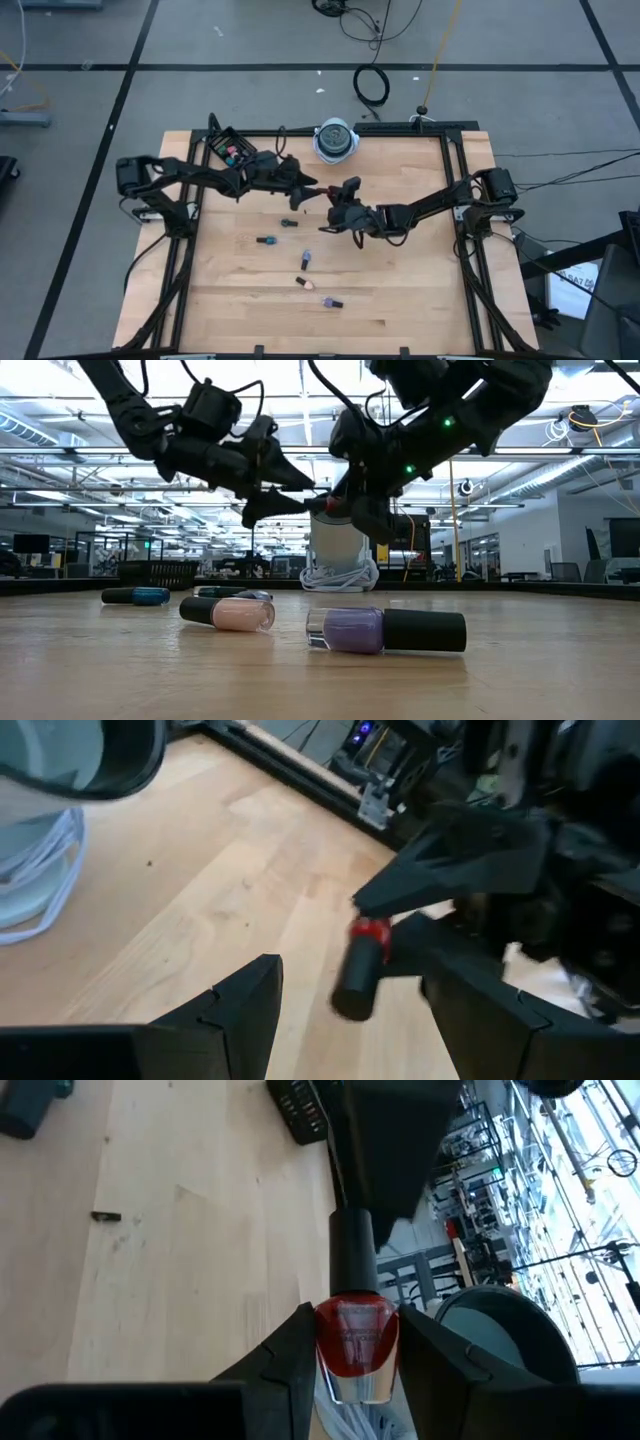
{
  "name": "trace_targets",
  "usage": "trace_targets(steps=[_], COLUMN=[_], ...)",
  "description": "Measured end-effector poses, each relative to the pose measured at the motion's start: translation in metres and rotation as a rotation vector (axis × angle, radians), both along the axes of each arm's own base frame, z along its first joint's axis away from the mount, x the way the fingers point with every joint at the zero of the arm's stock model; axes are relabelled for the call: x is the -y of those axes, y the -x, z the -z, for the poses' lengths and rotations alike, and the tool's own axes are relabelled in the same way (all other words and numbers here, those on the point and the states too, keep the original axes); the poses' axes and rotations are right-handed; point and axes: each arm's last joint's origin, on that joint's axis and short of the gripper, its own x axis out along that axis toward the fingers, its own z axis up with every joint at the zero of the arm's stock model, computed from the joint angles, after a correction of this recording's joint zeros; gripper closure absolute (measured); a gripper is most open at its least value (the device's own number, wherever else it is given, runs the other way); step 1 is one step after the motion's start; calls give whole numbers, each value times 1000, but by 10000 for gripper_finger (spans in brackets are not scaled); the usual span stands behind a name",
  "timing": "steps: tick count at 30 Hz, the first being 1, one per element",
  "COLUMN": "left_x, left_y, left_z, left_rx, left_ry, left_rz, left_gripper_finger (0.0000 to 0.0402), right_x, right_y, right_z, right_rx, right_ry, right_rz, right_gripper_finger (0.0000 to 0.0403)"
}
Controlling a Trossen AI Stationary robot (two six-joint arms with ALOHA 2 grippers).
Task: Pick & Place Nail Polish
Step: Put the red nail polish bottle into the black bin
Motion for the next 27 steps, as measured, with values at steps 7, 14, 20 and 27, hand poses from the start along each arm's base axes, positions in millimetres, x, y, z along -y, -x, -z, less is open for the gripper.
trace_targets(steps=[7, 14, 20, 27], left_x=[-7, -14, -14, -14], left_y=[1, 3, 3, 4], left_z=[3, 4, 5, 6], left_rx=[-12, -29, -46, -52], left_ry=[-8, -27, -44, -43], left_rz=[-41, -131, -130, -131], left_gripper_finger=[160, 160, 160, 160], right_x=[-8, -15, -22, -33], right_y=[-1, -2, -5, -4], right_z=[4, 11, 5, -16], right_rx=[19, 9, 33, 71], right_ry=[-158, -519, -854, -1166], right_rz=[-143, -410, -744, -1166], right_gripper_finger=[297, 297, 297, 297])
